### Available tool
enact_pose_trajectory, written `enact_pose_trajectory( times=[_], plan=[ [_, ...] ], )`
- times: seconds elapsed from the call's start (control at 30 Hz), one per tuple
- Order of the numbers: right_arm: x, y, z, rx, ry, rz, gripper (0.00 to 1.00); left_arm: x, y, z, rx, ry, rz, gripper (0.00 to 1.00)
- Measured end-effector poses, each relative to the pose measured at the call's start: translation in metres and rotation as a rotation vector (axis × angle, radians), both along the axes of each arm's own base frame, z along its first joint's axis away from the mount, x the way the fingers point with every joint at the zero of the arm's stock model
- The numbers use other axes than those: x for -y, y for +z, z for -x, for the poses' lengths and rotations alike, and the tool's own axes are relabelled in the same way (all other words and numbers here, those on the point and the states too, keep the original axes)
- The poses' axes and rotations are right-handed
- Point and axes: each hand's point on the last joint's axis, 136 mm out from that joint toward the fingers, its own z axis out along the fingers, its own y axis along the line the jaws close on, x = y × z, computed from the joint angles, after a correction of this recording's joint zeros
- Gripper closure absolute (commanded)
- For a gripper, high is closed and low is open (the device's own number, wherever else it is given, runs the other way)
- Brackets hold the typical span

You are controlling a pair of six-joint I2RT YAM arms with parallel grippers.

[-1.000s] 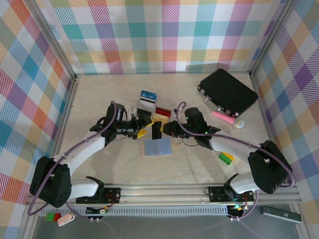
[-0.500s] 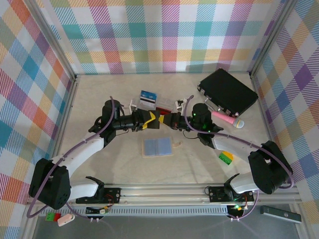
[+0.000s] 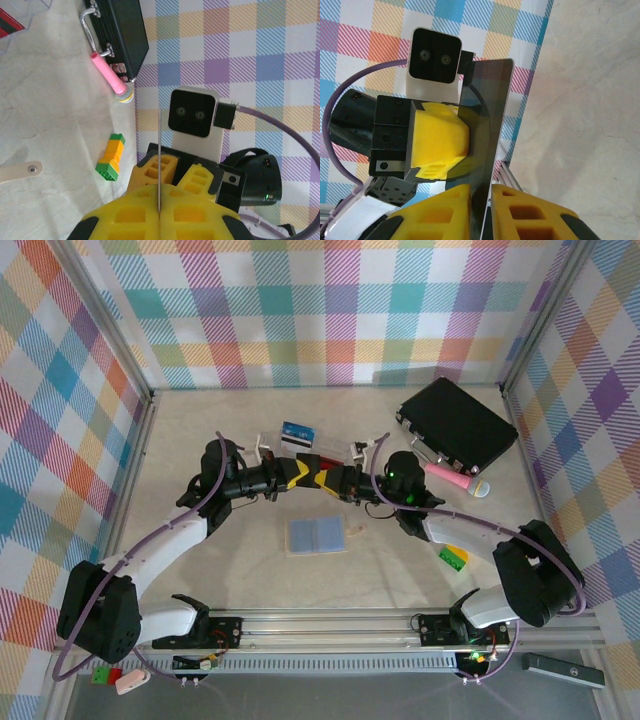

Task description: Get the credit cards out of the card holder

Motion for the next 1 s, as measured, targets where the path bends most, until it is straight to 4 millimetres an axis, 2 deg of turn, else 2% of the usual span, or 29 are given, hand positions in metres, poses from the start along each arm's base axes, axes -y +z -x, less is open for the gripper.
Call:
enact_pose_trajectory(
  times=[0.17,0.27,0.33,0.37,0.53,0.7,0.83,1.0],
  plan=[
    [-0.001,0.003,-0.001,-0.018,-0.002,-0.023,0.96,-0.003,0.001,-0.003,0.003,0.032,0.000,1.00],
    [-0.002,0.000,0.000,-0.024,-0.005,-0.011,1.00,-0.006,-0.002,-0.004,0.005,0.049,-0.014,0.78],
    [-0.002,-0.006,-0.001,-0.020,-0.008,0.026,1.00,-0.013,-0.012,-0.005,-0.020,0.083,-0.056,0.64],
    [-0.002,-0.009,-0.002,-0.020,-0.010,0.049,1.00,-0.018,-0.017,-0.006,-0.033,0.104,-0.078,0.60],
    [0.002,-0.028,-0.009,0.011,-0.027,0.245,1.00,-0.060,-0.053,-0.007,-0.119,0.237,-0.259,0.35],
    [0.008,-0.028,-0.021,0.114,-0.028,0.440,1.00,-0.103,-0.090,0.003,-0.225,0.325,-0.443,0.14],
    [0.004,-0.029,-0.043,0.231,0.004,0.594,1.00,-0.130,-0.109,0.013,-0.288,0.362,-0.560,0.06],
    [-0.009,-0.047,-0.071,0.363,0.112,0.783,1.00,-0.152,-0.125,0.025,-0.345,0.374,-0.649,0.00]
  ],
)
